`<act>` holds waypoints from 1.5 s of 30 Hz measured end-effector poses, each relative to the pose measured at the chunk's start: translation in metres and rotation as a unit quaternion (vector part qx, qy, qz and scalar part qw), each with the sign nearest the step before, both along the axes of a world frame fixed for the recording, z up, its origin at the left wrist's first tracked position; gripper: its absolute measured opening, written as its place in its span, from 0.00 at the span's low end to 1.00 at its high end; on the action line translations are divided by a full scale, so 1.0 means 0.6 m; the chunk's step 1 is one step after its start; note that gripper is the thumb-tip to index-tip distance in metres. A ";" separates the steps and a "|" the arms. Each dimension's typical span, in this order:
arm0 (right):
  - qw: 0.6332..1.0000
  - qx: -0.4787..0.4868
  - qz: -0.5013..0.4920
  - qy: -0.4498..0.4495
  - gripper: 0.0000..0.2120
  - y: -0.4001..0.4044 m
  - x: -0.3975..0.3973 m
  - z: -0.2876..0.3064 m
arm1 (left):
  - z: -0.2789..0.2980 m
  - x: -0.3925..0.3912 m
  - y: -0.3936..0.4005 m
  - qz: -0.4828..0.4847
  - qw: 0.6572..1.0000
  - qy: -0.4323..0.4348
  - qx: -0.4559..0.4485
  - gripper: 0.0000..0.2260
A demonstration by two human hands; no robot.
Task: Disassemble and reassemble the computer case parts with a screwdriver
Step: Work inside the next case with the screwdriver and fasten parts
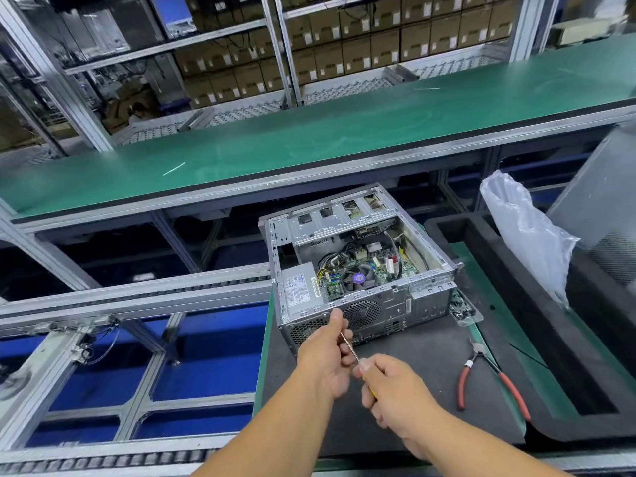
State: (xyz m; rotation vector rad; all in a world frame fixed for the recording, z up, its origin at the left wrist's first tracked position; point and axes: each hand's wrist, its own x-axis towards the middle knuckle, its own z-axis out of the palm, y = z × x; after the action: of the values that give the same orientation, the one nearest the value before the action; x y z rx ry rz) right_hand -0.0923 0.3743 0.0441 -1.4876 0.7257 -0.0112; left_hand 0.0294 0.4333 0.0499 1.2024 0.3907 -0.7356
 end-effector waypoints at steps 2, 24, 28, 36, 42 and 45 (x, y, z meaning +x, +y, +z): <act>0.999 0.035 -0.014 -0.006 0.14 0.005 0.002 0.005 | 0.006 -0.002 0.000 0.000 1.000 0.008 -0.008 0.12; 0.987 0.139 -0.085 -0.002 0.18 0.017 0.040 0.022 | 0.018 0.020 0.011 -0.062 0.997 0.016 -0.050 0.13; 0.983 0.157 -0.094 -0.001 0.17 0.018 0.045 0.022 | 0.019 0.027 0.012 -0.079 0.995 0.029 -0.058 0.13; 0.971 0.214 -0.105 0.011 0.19 0.020 0.051 0.023 | 0.013 0.031 0.013 -0.065 0.996 0.033 -0.058 0.11; 0.953 0.276 -0.124 0.005 0.08 0.023 0.050 0.023 | 0.011 0.031 0.015 -0.065 0.997 0.017 -0.043 0.10; 0.944 0.300 -0.134 0.002 0.08 0.027 0.052 0.018 | 0.010 0.032 0.016 -0.060 0.997 0.028 -0.048 0.09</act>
State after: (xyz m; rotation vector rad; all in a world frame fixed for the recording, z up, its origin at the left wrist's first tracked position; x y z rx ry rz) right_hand -0.0610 0.3908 0.0549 -0.8017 0.8380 0.0061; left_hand 0.0483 0.4429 0.0560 1.1241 0.3285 -0.8832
